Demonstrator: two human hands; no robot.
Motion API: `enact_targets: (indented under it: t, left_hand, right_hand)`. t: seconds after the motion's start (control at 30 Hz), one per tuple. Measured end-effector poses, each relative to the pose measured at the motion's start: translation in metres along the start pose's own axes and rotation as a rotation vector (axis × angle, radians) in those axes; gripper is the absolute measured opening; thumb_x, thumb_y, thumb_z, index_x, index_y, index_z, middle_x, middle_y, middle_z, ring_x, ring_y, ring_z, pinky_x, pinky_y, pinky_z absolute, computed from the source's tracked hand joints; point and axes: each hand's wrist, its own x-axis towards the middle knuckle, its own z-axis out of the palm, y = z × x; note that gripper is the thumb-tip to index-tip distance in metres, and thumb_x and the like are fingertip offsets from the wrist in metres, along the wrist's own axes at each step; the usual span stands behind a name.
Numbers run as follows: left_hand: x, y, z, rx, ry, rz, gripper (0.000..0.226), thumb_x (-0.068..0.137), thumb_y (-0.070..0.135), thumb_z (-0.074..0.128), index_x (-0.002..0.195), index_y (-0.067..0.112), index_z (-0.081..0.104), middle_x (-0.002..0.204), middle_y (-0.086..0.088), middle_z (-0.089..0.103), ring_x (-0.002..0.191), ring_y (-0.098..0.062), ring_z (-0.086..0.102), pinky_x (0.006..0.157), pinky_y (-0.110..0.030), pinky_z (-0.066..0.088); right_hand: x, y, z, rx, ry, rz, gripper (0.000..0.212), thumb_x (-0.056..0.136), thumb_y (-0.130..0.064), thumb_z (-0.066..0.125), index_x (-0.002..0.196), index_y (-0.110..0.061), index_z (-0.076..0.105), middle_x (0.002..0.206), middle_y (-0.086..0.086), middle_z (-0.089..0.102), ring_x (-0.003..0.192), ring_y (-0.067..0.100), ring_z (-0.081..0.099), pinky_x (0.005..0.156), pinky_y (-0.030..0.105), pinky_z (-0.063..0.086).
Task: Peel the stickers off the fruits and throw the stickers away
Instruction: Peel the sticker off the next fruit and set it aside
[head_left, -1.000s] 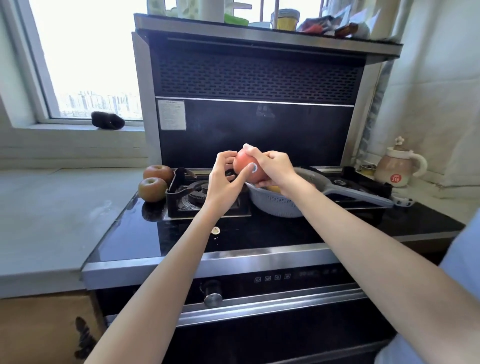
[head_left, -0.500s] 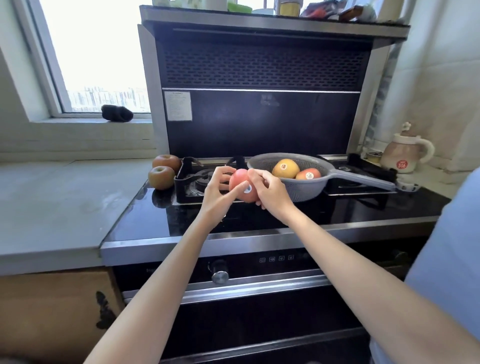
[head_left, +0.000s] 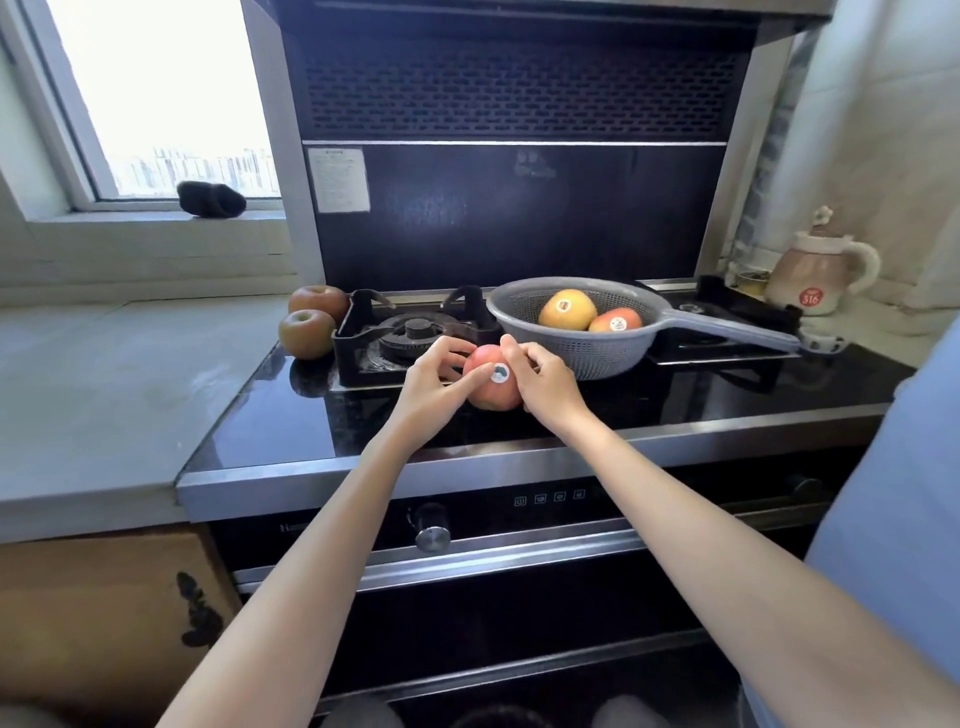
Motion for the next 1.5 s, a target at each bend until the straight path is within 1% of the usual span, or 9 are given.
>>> enact_targets:
  t: [0.1, 0.3, 0.53, 0.73, 0.83, 1.07, 1.3, 1.4, 1.5]
  left_hand:
    - [0.0, 0.0, 0.002, 0.048, 0.03, 0.078, 0.028, 0.084, 0.025, 0.073, 0.109, 0.016, 0.063, 0.104, -0.001, 0.065, 0.092, -0.011, 0.061, 0.068, -0.009, 0.046]
    - [0.001, -0.001, 0.003, 0.093, 0.05, 0.137, 0.018, 0.091, 0.021, 0.064, 0.108, 0.019, 0.063, 0.109, 0.002, 0.066, 0.097, -0.006, 0.06, 0.067, -0.006, 0.043]
    - [-0.001, -0.005, 0.004, 0.281, 0.05, 0.292, 0.016, 0.096, 0.026, 0.056, 0.109, 0.025, 0.063, 0.11, 0.008, 0.055, 0.099, -0.012, 0.057, 0.07, -0.012, 0.042]
    - [-0.001, -0.005, 0.004, 0.276, 0.048, 0.299, 0.016, 0.097, 0.023, 0.055, 0.109, 0.023, 0.064, 0.111, 0.004, 0.056, 0.099, -0.013, 0.057, 0.066, -0.007, 0.043]
    - [-0.001, -0.004, 0.003, 0.271, 0.05, 0.296, 0.016, 0.097, 0.023, 0.055, 0.11, 0.021, 0.065, 0.111, 0.003, 0.057, 0.1, -0.014, 0.058, 0.065, -0.008, 0.044]
    - [-0.004, -0.003, 0.004, 0.413, 0.034, 0.391, 0.023, 0.094, 0.031, 0.056, 0.116, 0.032, 0.063, 0.112, 0.005, 0.052, 0.11, -0.012, 0.044, 0.086, -0.009, 0.032]
    - [-0.008, 0.0, 0.006, 0.568, 0.069, 0.479, 0.018, 0.096, 0.029, 0.052, 0.113, 0.031, 0.058, 0.114, 0.002, 0.05, 0.109, -0.012, 0.045, 0.067, -0.029, 0.049]
    - [-0.009, 0.001, 0.007, 0.578, 0.059, 0.483, 0.019, 0.097, 0.026, 0.053, 0.114, 0.027, 0.06, 0.115, 0.0, 0.05, 0.11, -0.015, 0.046, 0.07, -0.031, 0.05]
    - [-0.009, 0.001, 0.006, 0.562, 0.046, 0.468, 0.019, 0.097, 0.024, 0.053, 0.114, 0.023, 0.061, 0.117, -0.002, 0.05, 0.112, -0.017, 0.045, 0.073, -0.034, 0.051]
  right_hand:
    - [0.001, 0.002, 0.001, 0.037, -0.041, 0.041, 0.053, 0.093, -0.063, 0.038, 0.105, -0.021, 0.068, 0.103, 0.001, 0.07, 0.098, 0.02, 0.063, 0.087, 0.043, 0.052]
    - [-0.001, 0.002, -0.001, 0.103, -0.142, 0.091, 0.053, 0.095, -0.064, 0.03, 0.118, -0.025, 0.058, 0.094, -0.001, 0.067, 0.062, 0.011, 0.058, 0.044, 0.017, 0.04]
    - [-0.001, 0.001, -0.002, 0.152, -0.197, 0.092, 0.042, 0.096, -0.059, 0.035, 0.118, -0.03, 0.056, 0.1, 0.005, 0.068, 0.062, 0.016, 0.058, 0.051, 0.025, 0.039]
    - [-0.005, 0.0, -0.005, 0.181, -0.223, 0.073, 0.051, 0.083, -0.056, 0.042, 0.122, -0.027, 0.056, 0.1, 0.005, 0.067, 0.061, 0.013, 0.058, 0.05, 0.021, 0.039]
    - [-0.005, 0.0, -0.006, 0.178, -0.227, 0.061, 0.039, 0.09, -0.05, 0.051, 0.12, -0.027, 0.056, 0.1, 0.006, 0.067, 0.061, 0.013, 0.057, 0.047, 0.018, 0.038]
    - [-0.004, 0.001, -0.007, 0.197, -0.23, 0.05, 0.035, 0.095, -0.039, 0.039, 0.121, -0.026, 0.057, 0.094, 0.004, 0.065, 0.062, 0.015, 0.056, 0.051, 0.023, 0.039]
    - [-0.004, 0.001, -0.006, 0.205, -0.233, 0.052, 0.039, 0.089, -0.041, 0.036, 0.118, -0.028, 0.058, 0.091, 0.001, 0.064, 0.06, 0.014, 0.056, 0.052, 0.024, 0.039]
    - [-0.004, 0.001, -0.006, 0.209, -0.235, 0.059, 0.045, 0.083, -0.045, 0.036, 0.118, -0.027, 0.058, 0.091, 0.001, 0.064, 0.061, 0.014, 0.056, 0.053, 0.025, 0.039]
    - [-0.004, 0.001, -0.006, 0.198, -0.232, 0.052, 0.039, 0.093, -0.04, 0.038, 0.124, -0.025, 0.056, 0.093, 0.001, 0.064, 0.062, 0.015, 0.056, 0.053, 0.025, 0.039]
